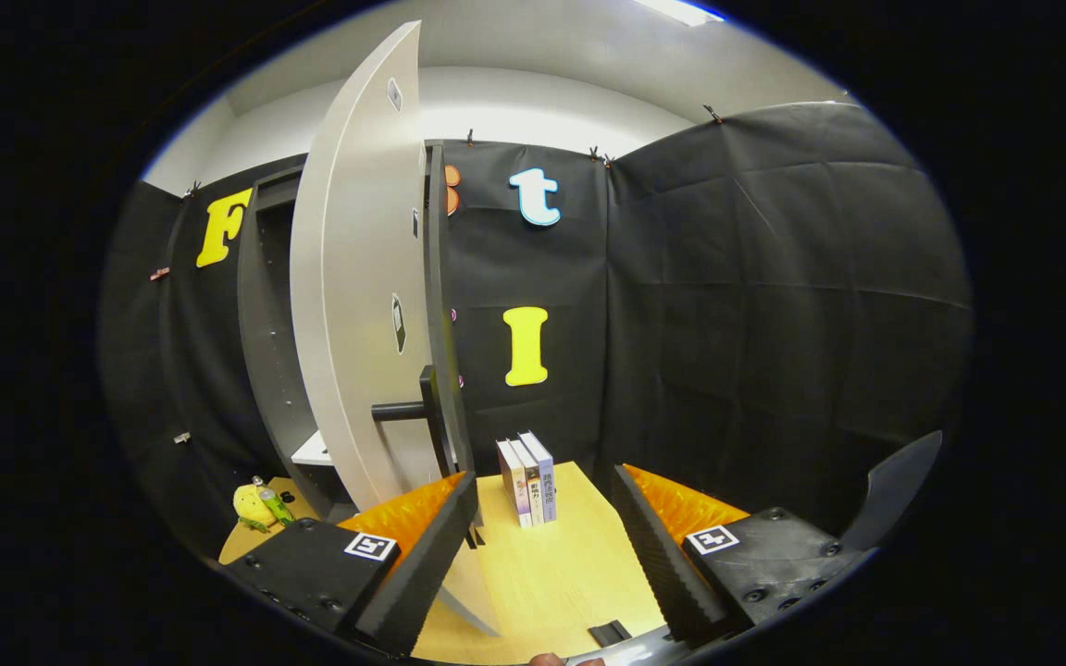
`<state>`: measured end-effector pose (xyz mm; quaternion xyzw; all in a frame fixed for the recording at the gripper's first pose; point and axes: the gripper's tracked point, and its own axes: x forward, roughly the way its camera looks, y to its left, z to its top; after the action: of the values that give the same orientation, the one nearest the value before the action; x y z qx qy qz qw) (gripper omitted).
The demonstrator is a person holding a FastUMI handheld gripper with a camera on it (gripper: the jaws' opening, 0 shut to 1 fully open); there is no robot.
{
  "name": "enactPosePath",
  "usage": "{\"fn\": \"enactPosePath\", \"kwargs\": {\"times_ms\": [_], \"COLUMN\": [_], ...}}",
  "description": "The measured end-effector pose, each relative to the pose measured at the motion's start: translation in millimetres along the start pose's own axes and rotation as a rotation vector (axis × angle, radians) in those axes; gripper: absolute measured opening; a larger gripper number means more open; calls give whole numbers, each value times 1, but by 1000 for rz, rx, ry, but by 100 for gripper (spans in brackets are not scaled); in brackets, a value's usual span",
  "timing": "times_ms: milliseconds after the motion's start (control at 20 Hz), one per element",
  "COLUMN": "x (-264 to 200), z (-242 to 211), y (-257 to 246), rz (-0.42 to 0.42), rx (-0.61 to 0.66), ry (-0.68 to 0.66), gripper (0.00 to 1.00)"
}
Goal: Open the shoe cabinet door, grab the shoes and put them into the shoe cabinet, then close the shoe cabinet door.
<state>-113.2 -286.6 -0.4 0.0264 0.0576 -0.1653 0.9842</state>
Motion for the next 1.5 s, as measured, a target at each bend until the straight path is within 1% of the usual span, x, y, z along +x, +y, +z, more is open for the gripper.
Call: {"fn": "enactPosePath", "kwargs": {"times_ms": [200, 400, 600, 1150, 1300, 1500], "x": [-10, -20, -27, -25, -25, -22], "z": [-3, -9, -15, -30, -29, -24], "y": [22, 59, 103, 218, 233, 237], "rz": [7, 49, 116, 288, 305, 294], "rx": [8, 16, 24, 0, -5, 2], "ry": [1, 6, 3, 20, 18, 11], "gripper": [98, 98, 98, 98, 98, 98]}}
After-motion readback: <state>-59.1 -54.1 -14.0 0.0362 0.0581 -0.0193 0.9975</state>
